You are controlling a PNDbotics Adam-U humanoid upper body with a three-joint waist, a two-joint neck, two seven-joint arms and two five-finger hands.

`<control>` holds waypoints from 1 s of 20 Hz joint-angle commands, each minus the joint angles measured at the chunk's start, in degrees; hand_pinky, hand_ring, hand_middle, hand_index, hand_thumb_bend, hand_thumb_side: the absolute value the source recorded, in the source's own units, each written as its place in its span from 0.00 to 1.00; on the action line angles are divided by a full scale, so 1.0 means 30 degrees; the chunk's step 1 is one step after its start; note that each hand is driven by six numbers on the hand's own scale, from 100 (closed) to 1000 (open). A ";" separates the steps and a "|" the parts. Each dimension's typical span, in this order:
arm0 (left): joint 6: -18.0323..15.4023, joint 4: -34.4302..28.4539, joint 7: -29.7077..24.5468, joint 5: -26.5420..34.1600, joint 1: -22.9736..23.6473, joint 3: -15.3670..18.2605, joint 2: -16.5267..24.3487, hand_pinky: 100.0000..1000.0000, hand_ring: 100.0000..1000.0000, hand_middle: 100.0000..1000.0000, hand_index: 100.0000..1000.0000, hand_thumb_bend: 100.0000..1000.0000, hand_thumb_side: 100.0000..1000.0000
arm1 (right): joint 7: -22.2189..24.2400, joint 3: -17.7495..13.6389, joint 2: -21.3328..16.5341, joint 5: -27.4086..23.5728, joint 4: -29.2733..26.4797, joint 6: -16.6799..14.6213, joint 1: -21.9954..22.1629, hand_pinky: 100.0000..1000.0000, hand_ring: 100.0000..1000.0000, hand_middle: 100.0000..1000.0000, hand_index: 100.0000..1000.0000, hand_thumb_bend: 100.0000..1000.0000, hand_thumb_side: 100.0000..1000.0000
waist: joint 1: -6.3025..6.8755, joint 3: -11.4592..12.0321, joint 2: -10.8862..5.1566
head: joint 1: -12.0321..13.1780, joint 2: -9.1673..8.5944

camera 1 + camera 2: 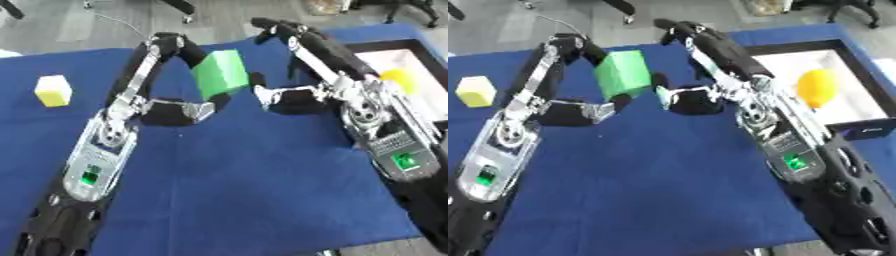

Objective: Pick up the objects with one hand, pass them to the other hand, and then place them into the box on the other side of the table.

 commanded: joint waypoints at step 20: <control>-0.0185 -0.0319 -0.0181 -0.0259 -0.0525 -0.0349 -0.0264 0.70 0.42 0.24 0.51 0.41 0.01 | -0.0942 0.0250 -0.0518 -0.3119 -0.0689 0.0824 -0.0412 0.32 1.00 0.74 1.00 0.00 0.49 | -0.0182 0.0003 -0.0133 | -0.0114 -0.0050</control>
